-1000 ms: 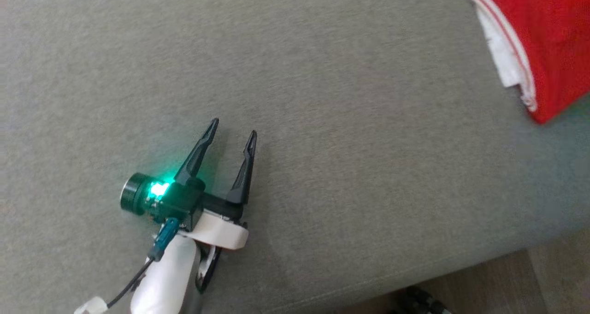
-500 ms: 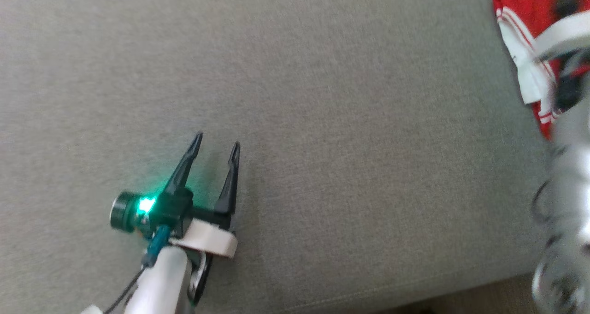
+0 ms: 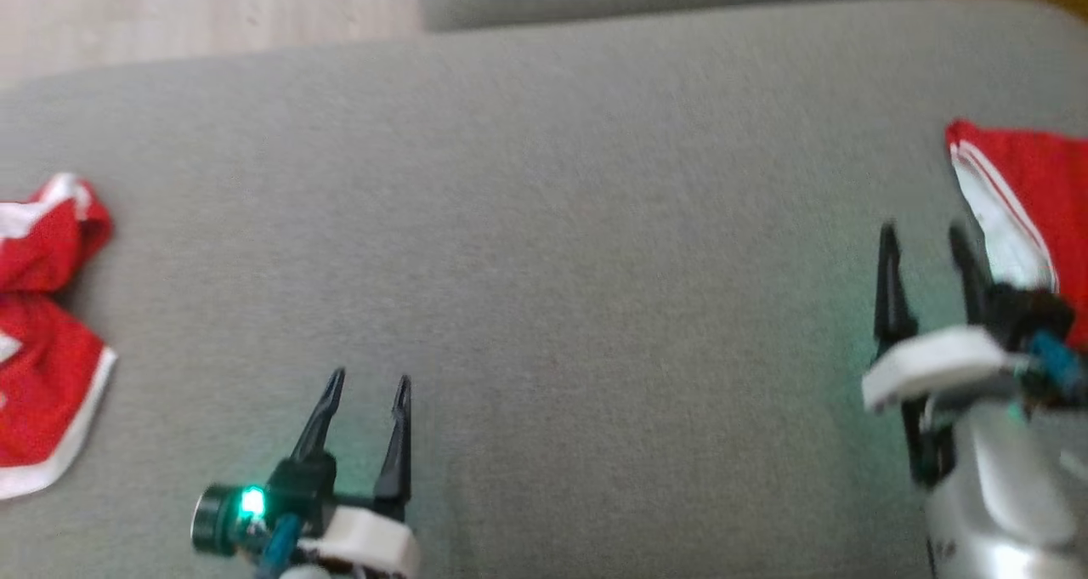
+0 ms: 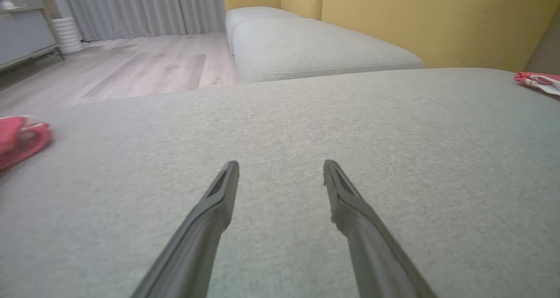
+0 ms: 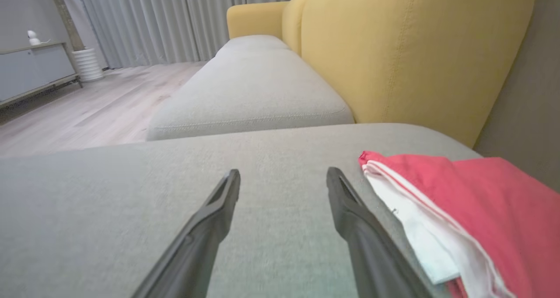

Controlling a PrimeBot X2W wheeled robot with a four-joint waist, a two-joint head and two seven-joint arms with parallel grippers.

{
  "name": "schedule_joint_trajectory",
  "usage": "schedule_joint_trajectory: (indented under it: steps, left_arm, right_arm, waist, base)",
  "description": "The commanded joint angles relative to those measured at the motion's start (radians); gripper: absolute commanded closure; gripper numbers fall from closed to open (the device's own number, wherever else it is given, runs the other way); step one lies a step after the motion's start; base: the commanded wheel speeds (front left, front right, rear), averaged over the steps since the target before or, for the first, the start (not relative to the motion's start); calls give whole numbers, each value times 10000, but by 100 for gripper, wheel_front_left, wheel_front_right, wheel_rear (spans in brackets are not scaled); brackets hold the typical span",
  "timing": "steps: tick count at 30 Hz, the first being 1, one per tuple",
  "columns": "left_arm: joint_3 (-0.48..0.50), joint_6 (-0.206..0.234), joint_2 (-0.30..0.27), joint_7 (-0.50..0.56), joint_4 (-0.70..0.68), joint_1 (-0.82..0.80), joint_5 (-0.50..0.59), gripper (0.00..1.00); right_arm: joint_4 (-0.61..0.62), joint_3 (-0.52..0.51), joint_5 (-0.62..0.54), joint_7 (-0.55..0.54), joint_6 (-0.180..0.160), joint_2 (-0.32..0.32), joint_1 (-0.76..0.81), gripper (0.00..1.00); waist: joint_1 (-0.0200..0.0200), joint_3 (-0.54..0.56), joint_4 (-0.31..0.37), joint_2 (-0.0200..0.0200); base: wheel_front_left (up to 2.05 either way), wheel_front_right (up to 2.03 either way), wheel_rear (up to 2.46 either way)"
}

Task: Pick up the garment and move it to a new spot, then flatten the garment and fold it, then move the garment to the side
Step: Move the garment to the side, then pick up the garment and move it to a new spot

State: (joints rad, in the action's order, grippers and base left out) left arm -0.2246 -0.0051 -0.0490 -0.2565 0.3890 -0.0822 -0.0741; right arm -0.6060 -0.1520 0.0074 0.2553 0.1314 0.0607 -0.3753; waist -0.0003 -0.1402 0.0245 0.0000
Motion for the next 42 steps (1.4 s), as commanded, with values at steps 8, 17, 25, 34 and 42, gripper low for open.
schedule_joint_trajectory:
  steps: [8, 17, 25, 34, 42]
  left_arm:
    - [898, 261, -16, -53, -157, 561, -120, 0]
    - [1277, 588, -14, -53, -258, 707, -167, 0]
    - [1375, 655, -13, -53, -309, 795, -211, 0]
    - [1555, 739, -13, -53, -387, 747, -274, 0]
    - [1834, 746, -13, -53, -426, 760, -270, 0]
  right_arm:
    - [542, 1027, 867, 64, -7, -101, 1240, 0]
    - [850, 1785, 1532, 64, -7, -103, 1651, 0]
    - [810, 2029, 1769, 64, -7, -104, 1717, 0]
    - [754, 2240, 1827, 64, -7, -104, 1831, 0]
    - [769, 2405, 2091, 64, -7, -104, 2040, 0]
  waist:
    - [3, 1225, -417, 0]
    - [3, 1528, -517, 0]
    - [3, 1588, -610, 0]
    - [3, 1474, -1070, 0]
    - [3, 1297, -2938, 0]
  base:
    - [0, 0, 0]
    - [0, 0, 0]
    - [0, 0, 0]
    - [0, 0, 0]
    - [0, 0, 0]
